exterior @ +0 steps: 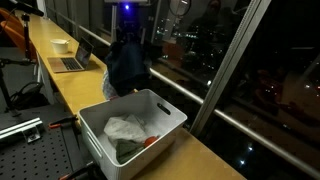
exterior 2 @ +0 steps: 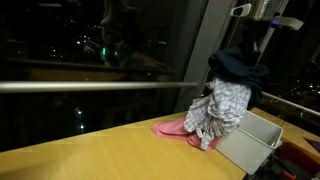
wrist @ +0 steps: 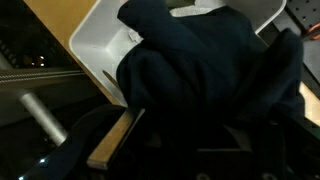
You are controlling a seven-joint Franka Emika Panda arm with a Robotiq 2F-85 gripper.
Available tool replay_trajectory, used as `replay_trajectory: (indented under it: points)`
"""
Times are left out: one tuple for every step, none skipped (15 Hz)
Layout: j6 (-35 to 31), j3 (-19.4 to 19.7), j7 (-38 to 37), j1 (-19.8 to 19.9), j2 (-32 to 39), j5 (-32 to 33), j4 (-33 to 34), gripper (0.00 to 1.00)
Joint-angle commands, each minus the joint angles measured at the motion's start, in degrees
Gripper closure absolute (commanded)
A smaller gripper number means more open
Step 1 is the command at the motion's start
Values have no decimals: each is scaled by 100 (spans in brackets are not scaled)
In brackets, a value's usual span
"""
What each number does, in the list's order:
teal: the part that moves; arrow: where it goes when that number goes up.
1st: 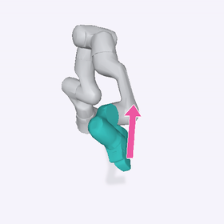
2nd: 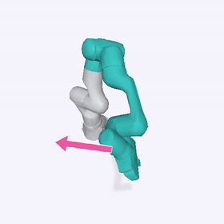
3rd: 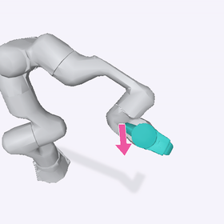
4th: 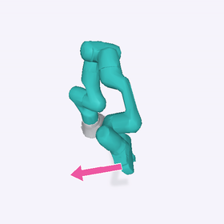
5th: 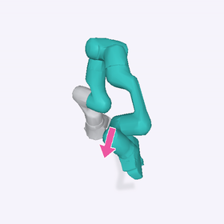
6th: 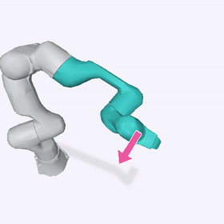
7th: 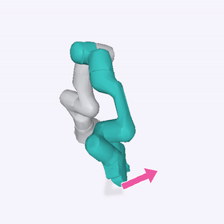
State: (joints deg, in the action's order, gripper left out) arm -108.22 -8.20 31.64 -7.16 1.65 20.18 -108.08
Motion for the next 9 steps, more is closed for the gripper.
replay_trajectory:
  points:
    - [548,147,58,94,-1053,280,-212,100]
    - [758,219,236,138,-1198,252,-69,100]
    - [1026,294,385,181,-1320,258,109,100]
    - [1299,401,607,238,-1340,255,385,100]
    - [1565,505,827,293,-1320,286,684,100]
    - [1725,596,990,348,-1190,321,966,100]
    - [1866,692,1179,411,-1058,341,1258,100]
    - [1936,776,1343,466,-873,344,1539,100]
    - [1963,858,1525,521,-731,313,1758,100]
